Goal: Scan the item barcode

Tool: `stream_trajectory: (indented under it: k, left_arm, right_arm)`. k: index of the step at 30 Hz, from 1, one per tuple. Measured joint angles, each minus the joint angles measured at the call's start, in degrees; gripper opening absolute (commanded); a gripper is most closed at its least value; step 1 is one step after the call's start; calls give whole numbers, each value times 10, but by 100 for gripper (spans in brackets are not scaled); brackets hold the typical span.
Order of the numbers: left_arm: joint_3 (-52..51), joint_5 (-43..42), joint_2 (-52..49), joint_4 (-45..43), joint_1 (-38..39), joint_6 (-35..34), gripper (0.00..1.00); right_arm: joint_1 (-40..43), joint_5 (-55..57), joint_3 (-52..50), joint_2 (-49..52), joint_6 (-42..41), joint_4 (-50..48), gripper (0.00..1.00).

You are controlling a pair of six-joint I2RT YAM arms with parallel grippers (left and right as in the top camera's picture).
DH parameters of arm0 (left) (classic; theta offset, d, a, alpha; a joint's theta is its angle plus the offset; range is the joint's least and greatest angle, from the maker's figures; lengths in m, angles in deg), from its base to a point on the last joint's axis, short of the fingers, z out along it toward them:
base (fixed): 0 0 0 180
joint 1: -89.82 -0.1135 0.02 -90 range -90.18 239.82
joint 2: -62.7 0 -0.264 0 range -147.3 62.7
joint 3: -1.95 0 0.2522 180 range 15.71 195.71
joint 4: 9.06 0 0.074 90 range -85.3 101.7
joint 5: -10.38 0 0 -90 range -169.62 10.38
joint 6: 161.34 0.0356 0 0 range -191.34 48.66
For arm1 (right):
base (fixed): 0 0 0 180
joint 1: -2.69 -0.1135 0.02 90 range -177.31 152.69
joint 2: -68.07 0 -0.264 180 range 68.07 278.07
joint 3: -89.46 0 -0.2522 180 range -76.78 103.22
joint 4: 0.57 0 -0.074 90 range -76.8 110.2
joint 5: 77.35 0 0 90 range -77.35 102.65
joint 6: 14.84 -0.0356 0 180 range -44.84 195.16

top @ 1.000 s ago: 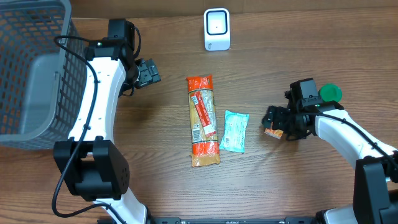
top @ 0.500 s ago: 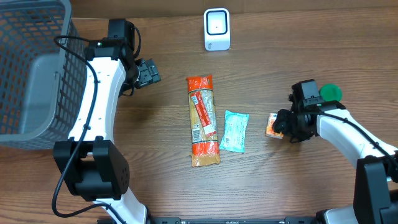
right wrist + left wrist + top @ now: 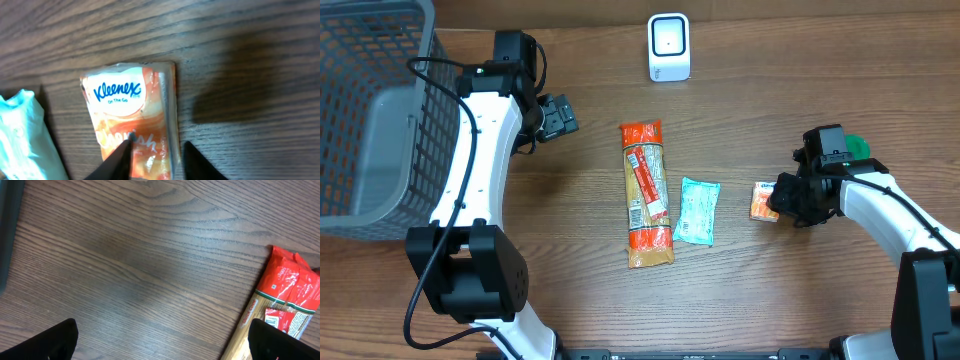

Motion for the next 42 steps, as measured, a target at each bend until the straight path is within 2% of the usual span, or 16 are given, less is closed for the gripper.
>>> stream_trajectory:
  k: [21, 27, 42]
  left_arm:
    - [0, 0, 0, 0, 0, 0, 100]
    - [0, 0, 0, 0, 0, 0, 100]
    - [0, 0, 0, 0, 0, 0, 100]
  right_arm:
    - [0, -33, 0, 0, 6, -2, 23]
    - [13, -20, 0, 0, 10, -14, 26]
    - [27, -49, -2, 0, 23, -12, 25]
